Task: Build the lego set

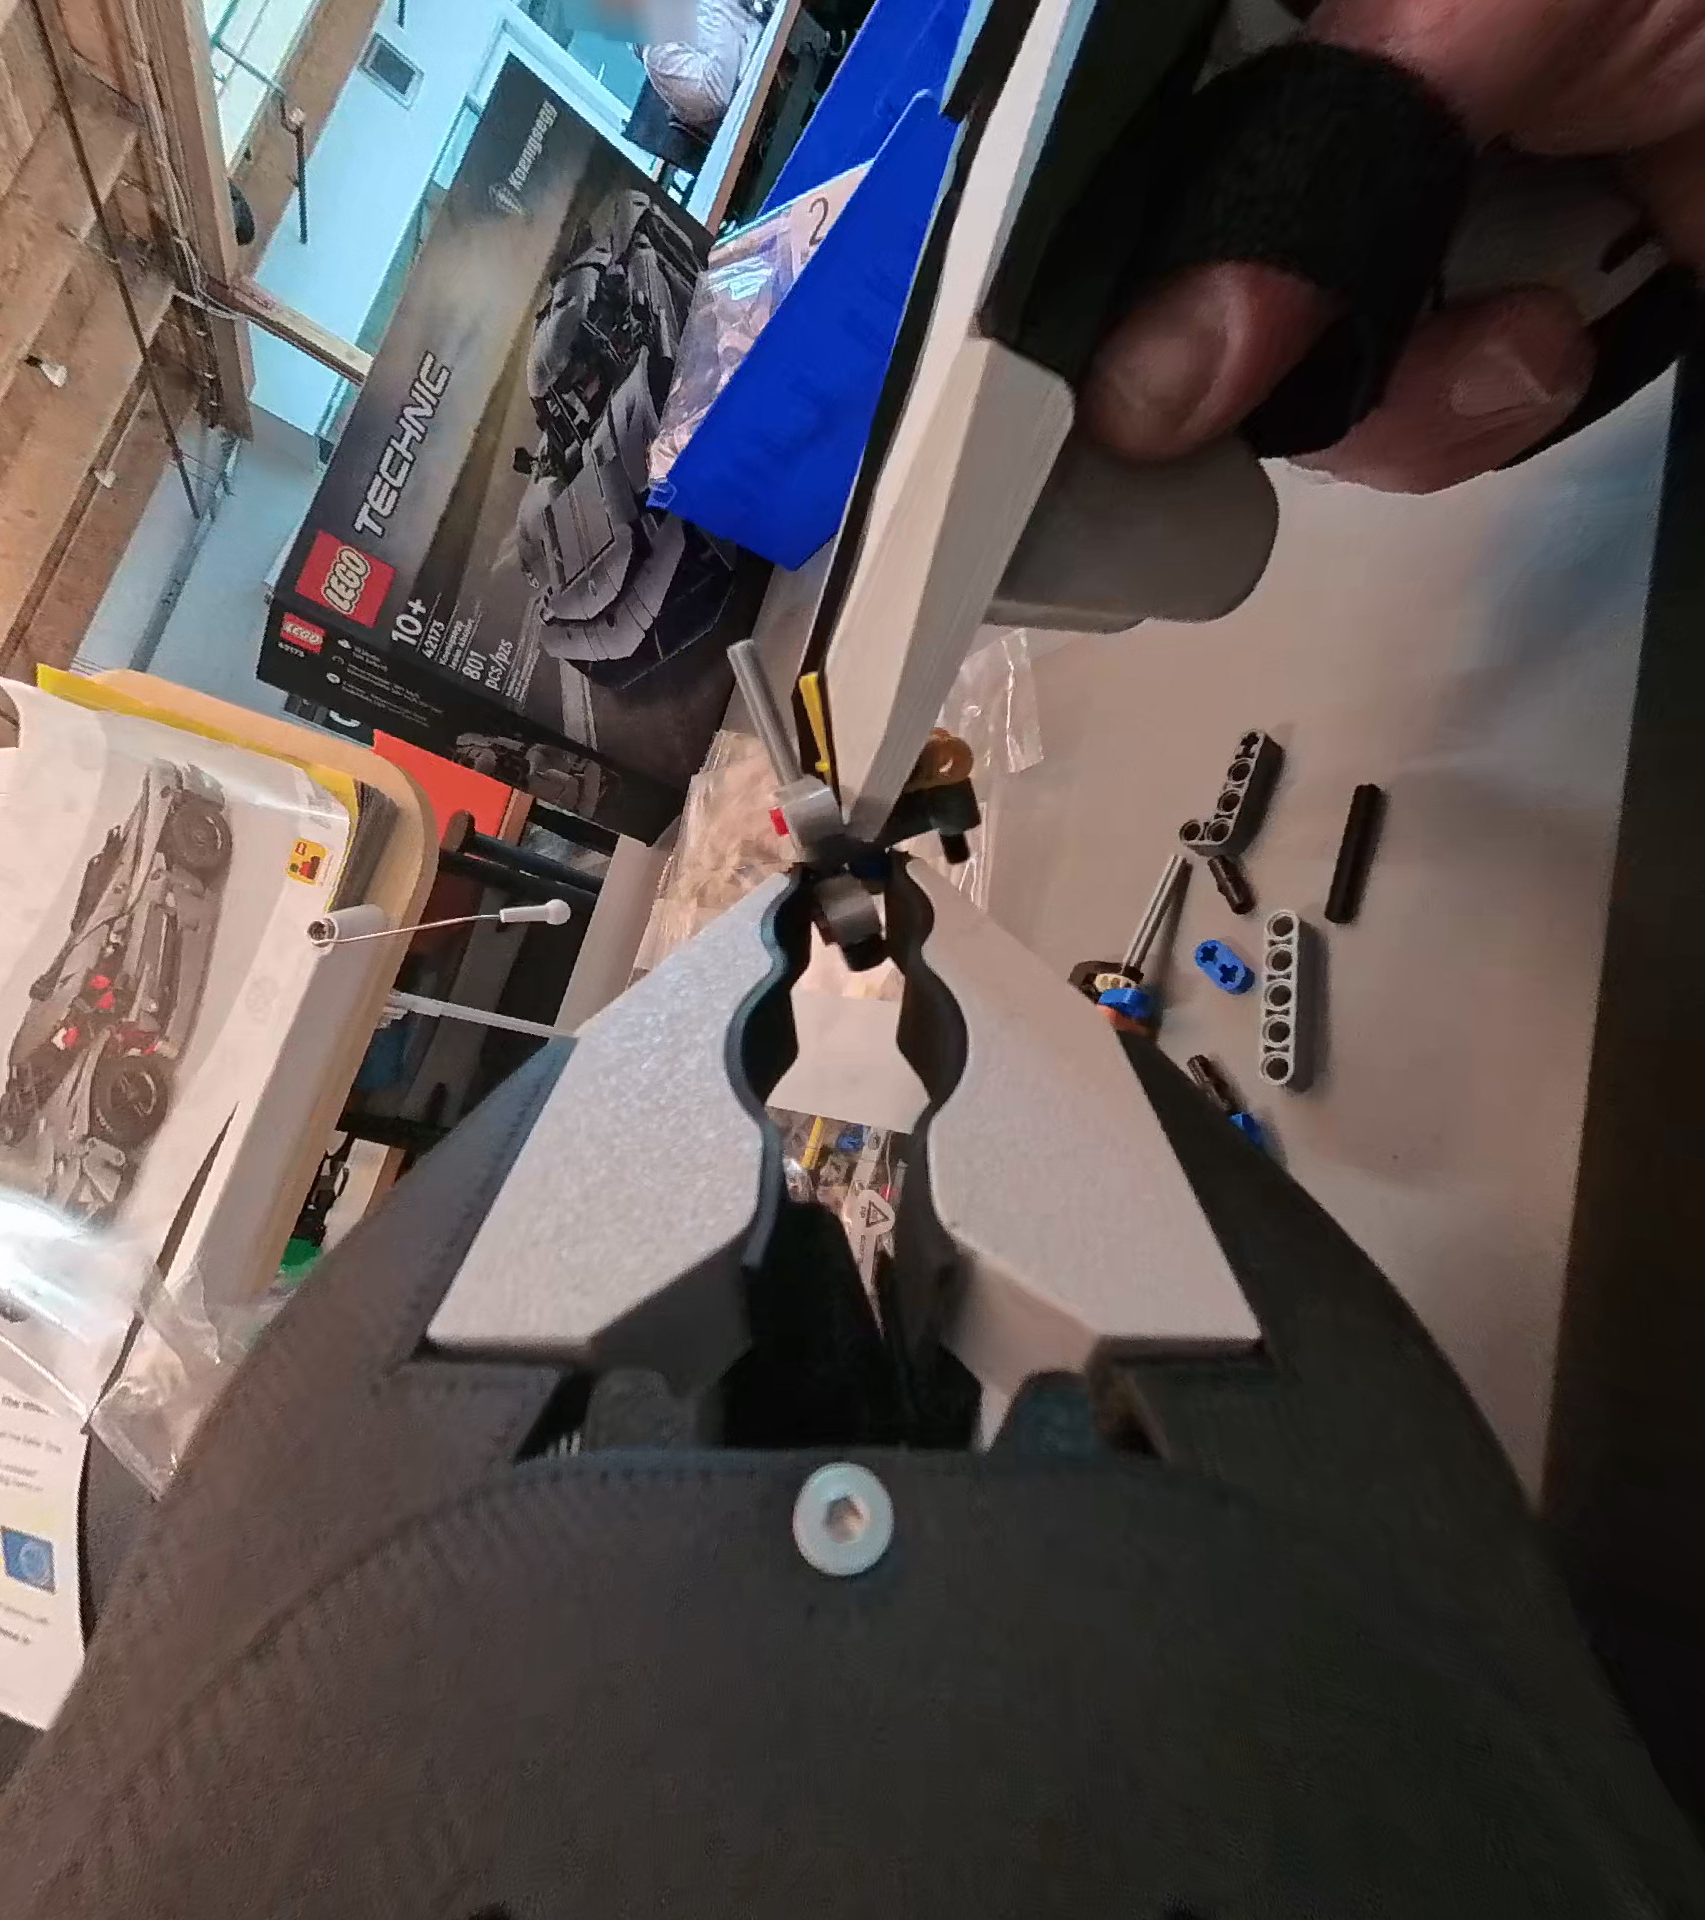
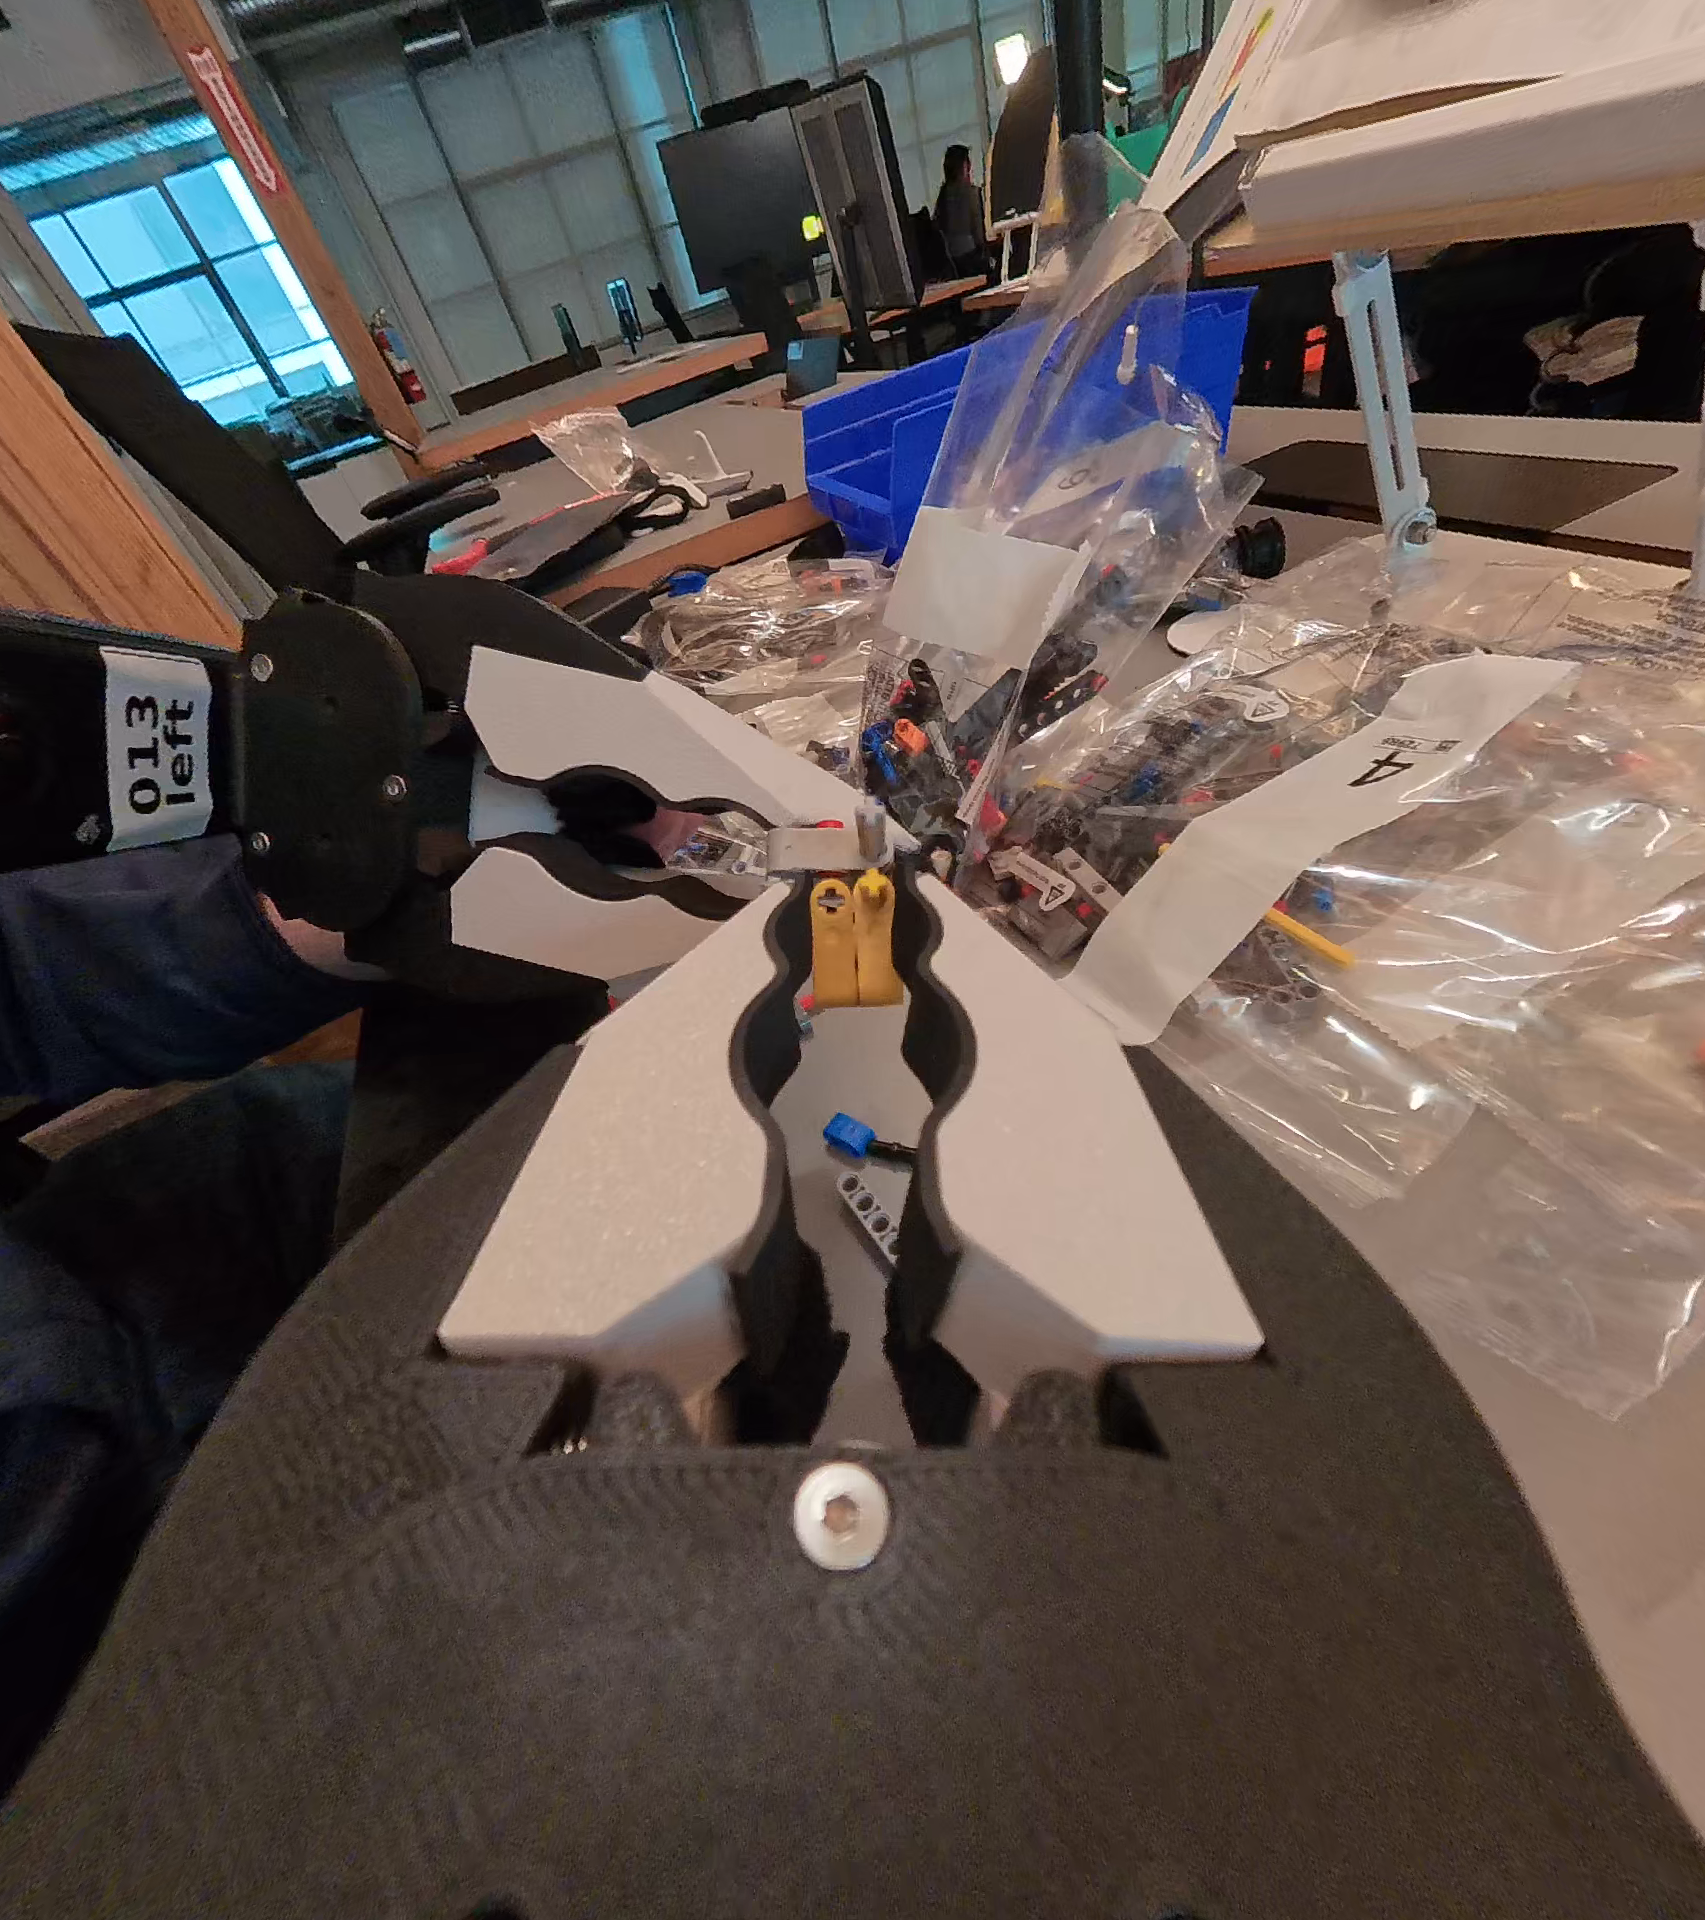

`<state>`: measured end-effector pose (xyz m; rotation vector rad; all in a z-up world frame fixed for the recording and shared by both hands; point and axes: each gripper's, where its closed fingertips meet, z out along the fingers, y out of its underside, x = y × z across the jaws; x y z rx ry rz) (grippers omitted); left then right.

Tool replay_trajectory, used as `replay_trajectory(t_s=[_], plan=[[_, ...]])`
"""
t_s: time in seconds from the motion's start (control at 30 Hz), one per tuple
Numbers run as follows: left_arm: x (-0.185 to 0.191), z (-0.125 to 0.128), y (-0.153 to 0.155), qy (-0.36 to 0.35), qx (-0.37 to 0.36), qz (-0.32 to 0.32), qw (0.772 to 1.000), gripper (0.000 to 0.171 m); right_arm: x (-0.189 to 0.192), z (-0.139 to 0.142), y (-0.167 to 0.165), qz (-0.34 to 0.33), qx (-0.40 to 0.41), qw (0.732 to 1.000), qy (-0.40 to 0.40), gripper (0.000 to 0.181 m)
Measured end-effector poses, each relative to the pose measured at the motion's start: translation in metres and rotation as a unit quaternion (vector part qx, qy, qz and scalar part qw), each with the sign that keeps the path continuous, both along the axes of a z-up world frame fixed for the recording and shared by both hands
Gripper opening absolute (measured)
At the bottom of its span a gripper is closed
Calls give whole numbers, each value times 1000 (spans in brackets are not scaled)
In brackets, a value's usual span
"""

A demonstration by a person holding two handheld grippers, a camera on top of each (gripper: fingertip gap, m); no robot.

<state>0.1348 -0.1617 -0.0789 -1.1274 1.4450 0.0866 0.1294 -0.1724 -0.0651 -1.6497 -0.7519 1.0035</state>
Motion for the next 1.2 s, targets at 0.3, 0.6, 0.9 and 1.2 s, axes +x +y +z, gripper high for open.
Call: replay_trajectory(t_s=[0.3,0.6,0.9,1.2], plan=[[1,1,-3,5,8,-5,1000,14,3,7,-3,28,-33,997,57,12],[1,0,-7,28,39,-7,999,13,4,9,-6,43,-42,995,76,12],[-7,-32,2,70,-31,7,997,13,30,21,3,15,-47,990,133,13],[-19,-33,14,28,-105,13,994,13,19,-23,15,-9,-84,996,7,13]])
